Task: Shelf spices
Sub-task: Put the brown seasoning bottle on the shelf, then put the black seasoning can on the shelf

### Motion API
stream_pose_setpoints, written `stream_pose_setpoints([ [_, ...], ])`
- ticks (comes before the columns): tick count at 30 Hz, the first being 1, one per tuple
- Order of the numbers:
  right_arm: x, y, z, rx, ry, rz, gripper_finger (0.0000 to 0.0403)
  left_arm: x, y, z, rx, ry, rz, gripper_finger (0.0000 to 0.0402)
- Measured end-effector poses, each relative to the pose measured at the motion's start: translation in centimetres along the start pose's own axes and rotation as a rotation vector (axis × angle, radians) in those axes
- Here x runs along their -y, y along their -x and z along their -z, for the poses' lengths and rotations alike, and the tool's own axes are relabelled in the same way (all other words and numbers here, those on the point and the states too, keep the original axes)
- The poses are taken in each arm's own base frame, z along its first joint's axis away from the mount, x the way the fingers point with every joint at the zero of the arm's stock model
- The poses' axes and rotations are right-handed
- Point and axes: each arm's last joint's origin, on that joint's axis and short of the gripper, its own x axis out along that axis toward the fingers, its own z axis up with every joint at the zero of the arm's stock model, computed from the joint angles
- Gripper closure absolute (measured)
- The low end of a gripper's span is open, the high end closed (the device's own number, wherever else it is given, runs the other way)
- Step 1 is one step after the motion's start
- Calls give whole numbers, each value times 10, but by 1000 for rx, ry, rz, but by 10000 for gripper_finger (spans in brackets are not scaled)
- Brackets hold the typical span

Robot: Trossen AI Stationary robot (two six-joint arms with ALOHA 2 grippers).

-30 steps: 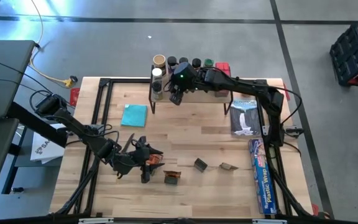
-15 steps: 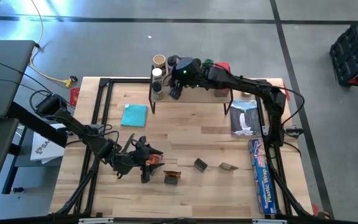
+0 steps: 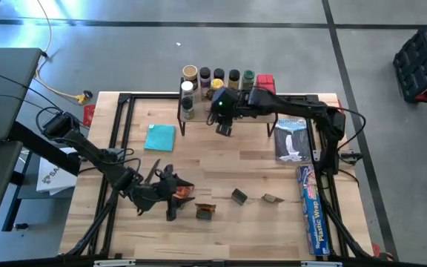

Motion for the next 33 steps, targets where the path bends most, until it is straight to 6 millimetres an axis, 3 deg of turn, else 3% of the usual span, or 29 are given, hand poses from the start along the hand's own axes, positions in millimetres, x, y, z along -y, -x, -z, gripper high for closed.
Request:
stream_pose_setpoints([
  [7, -11, -39, 15, 71, -29, 12, 301, 2, 2, 0, 8, 4, -6, 186],
  [19, -4, -53, 11, 238, -165, 42, 341, 2, 2, 0, 9, 4, -8, 186],
  [26, -2, -49, 12, 234, -170, 62, 342, 2, 2, 0, 8, 4, -8, 186],
  [33, -10, -10, 7, 282, -112, 125, 342, 2, 2, 1, 7, 3, -8, 186],
])
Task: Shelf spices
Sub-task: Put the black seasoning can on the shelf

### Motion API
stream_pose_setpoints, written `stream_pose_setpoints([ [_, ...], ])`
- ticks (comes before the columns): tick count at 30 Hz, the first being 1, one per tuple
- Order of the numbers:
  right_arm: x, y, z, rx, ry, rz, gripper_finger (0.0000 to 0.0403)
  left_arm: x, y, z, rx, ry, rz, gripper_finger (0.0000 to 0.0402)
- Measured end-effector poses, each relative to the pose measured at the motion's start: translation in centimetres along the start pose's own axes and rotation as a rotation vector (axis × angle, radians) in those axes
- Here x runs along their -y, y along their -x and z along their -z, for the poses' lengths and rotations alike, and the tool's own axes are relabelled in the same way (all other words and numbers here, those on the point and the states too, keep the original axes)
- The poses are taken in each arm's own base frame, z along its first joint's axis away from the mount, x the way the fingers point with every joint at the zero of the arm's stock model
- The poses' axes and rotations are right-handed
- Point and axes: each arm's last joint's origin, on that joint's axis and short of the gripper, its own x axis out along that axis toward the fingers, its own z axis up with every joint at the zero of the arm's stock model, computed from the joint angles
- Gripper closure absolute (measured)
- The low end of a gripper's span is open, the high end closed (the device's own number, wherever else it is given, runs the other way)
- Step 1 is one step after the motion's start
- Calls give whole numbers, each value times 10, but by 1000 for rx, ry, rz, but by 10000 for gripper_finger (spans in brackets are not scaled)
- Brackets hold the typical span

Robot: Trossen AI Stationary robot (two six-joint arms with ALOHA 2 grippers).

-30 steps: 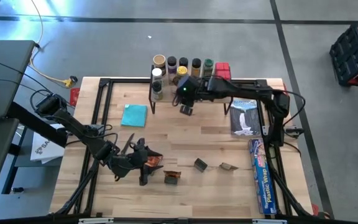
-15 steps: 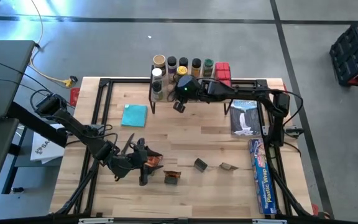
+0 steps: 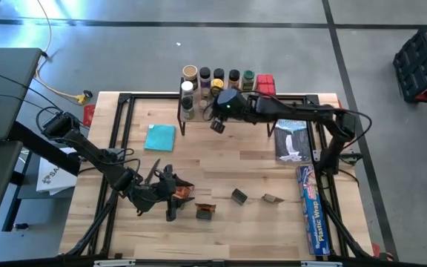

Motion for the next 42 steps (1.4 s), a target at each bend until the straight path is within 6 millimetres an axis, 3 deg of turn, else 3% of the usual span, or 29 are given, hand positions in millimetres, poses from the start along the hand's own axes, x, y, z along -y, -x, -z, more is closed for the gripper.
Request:
stream_pose_setpoints([
  [5, -8, 29, -11, 68, 51, -23, 342, 0, 0, 0, 2, 1, 1, 186],
  [15, -17, 30, -11, 72, 60, -49, 342, 0, 0, -1, 9, 4, -10, 186],
  [19, -33, 51, -11, 58, 98, -59, 342, 0, 0, -1, 8, 3, -10, 186],
  [29, -126, 151, 6, 86, 198, -300, 342, 0, 0, 0, 3, -5, -12, 186],
  [34, -175, 190, 34, 17, 222, -427, 341, 0, 0, 0, 3, 6, -12, 186],
  [42, -229, 238, 79, -99, 161, -532, 341, -2, -2, -2, 16, 35, -28, 186],
])
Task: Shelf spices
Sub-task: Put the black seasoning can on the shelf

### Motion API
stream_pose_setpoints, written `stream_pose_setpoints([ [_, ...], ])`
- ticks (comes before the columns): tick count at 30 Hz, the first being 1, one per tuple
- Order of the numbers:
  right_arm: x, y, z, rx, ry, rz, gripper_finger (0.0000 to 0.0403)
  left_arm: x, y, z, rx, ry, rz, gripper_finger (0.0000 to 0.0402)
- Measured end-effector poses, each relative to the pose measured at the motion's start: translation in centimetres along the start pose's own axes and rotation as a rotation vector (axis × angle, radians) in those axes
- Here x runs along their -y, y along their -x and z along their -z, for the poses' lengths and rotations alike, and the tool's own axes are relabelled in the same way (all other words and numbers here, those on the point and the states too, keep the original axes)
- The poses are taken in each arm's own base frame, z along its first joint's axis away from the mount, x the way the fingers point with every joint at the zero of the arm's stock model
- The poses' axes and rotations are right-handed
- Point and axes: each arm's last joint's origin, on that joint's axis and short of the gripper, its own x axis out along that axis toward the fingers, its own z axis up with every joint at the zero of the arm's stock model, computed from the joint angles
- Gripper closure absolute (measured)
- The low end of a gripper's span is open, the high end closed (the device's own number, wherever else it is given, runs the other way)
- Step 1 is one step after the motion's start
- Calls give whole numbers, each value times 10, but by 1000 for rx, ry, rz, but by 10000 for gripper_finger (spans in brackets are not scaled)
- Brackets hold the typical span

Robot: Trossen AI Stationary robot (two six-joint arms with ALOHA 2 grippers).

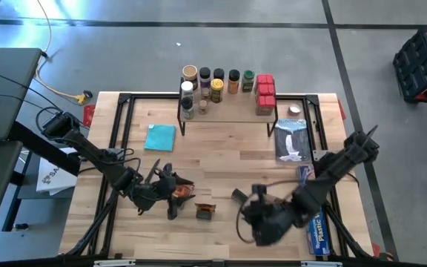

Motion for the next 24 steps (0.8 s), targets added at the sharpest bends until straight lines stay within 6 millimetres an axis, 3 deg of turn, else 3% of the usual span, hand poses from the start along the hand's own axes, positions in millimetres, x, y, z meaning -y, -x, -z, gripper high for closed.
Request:
stream_pose_setpoints([
  [4, -27, 1, 18, -19, -15, 5, 341, -4, -4, -3, 10, 15, -16, 186],
  [12, -54, 17, 68, 113, -86, 301, 341, -6, -8, -9, 48, 31, -10, 186],
  [18, -40, 6, 90, 217, -202, 383, 341, -6, -8, -10, 51, 32, -3, 186],
  [24, -13, -22, 78, 96, -197, 378, 341, -6, -7, -10, 51, 33, -2, 186],
])
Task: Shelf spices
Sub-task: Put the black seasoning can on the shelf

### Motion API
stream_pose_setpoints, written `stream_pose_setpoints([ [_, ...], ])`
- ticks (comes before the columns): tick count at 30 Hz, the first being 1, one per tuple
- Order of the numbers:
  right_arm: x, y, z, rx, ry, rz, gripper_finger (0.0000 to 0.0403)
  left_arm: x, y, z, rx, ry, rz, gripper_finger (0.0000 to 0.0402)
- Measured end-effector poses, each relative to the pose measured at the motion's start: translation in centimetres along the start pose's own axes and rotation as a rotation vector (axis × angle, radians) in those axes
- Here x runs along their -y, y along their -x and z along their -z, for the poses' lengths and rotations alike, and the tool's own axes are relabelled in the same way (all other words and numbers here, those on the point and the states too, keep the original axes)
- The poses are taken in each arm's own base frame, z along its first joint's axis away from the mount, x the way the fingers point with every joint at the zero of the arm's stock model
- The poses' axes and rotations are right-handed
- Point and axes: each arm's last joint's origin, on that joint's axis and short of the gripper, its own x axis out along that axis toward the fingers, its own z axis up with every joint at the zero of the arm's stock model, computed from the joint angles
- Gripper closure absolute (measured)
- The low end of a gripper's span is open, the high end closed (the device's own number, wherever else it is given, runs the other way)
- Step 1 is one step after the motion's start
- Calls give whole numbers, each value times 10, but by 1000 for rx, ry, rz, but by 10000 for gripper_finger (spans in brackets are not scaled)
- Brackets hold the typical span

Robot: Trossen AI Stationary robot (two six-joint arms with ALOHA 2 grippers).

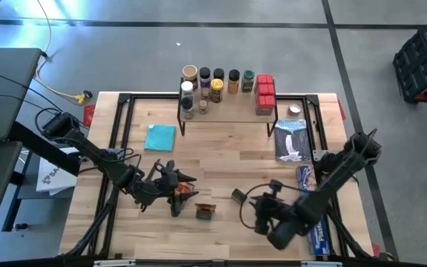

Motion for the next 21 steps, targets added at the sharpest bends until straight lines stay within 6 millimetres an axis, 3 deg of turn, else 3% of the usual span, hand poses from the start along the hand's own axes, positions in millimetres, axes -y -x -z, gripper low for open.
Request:
stream_pose_setpoints([
  [11, 14, -46, -41, -134, -31, -217, 338, 0, 0, 0, -2, -18, -1, 186],
  [15, 19, -59, -51, -273, -16, -464, 331, 1, 1, 1, -3, -21, 5, 186],
  [21, 28, -71, -65, -229, -83, -483, 330, 2, 2, 1, -4, -23, 7, 186],
])
